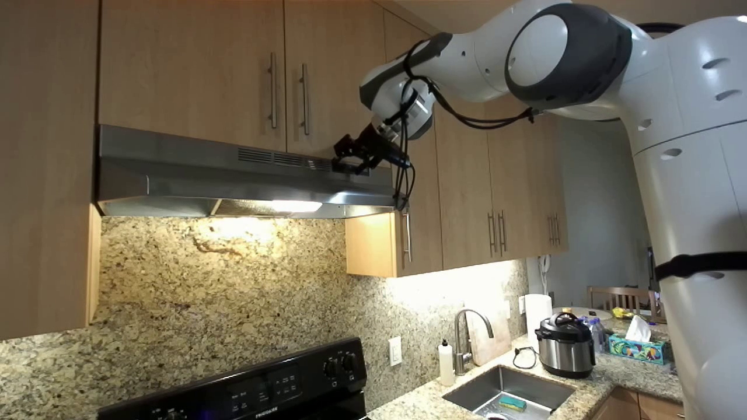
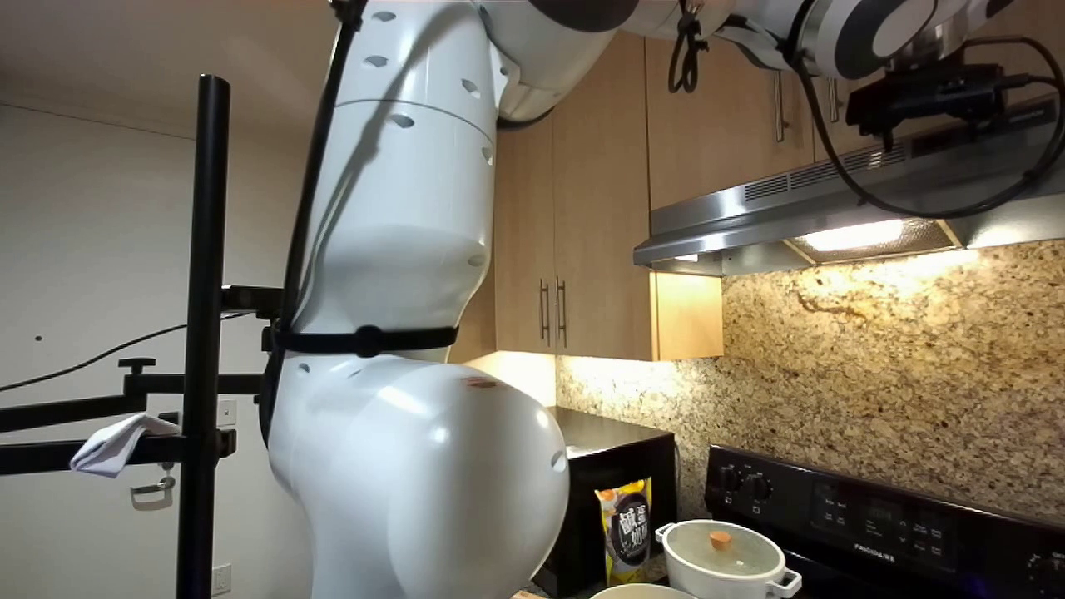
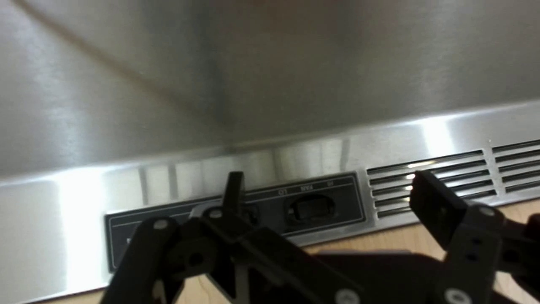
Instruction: Turn off the light
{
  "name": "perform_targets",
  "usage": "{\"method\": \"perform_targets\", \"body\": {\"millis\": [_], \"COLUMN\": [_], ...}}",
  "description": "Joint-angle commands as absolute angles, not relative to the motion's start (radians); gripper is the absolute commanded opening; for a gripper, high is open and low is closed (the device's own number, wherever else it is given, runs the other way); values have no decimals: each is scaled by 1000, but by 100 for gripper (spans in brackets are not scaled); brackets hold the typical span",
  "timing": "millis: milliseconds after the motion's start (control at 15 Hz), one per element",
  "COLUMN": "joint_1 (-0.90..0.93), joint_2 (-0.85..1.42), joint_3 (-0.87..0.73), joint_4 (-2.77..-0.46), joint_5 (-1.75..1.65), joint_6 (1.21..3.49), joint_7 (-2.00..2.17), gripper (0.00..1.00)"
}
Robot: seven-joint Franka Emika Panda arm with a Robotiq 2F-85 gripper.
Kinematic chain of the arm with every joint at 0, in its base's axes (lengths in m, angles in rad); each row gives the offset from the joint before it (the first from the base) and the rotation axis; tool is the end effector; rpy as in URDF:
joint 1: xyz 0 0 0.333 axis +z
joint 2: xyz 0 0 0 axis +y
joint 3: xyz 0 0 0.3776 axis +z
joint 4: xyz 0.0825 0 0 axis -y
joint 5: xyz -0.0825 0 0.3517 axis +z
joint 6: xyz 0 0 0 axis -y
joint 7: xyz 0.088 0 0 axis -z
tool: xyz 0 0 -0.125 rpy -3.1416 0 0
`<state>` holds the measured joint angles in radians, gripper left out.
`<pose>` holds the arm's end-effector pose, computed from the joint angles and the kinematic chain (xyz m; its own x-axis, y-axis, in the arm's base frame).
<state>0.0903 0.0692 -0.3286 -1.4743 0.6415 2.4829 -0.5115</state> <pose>0.5951 -0.1292 0.7967 0.4928 -0.1206 0.8618 0.0775 -0.9803 -0.1815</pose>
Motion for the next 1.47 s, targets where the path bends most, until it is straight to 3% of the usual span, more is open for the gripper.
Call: {"method": "perform_targets", "body": {"millis": [0,67,733,800,867,1400], "joint_1": [3,78,70,-12,57,44], "joint_2": [52,54,70,74,74,93], "joint_3": [-235,-314,-309,-223,-293,-289], "joint_4": [-1486,-1488,-1472,-1463,-1465,-1435], "joint_5": [612,622,629,617,631,632], "joint_6": [2475,2478,2497,2497,2500,2509], "joint_7": [-479,-486,-484,-477,-488,-491], "gripper": [100,100,100,100,100,100]}}
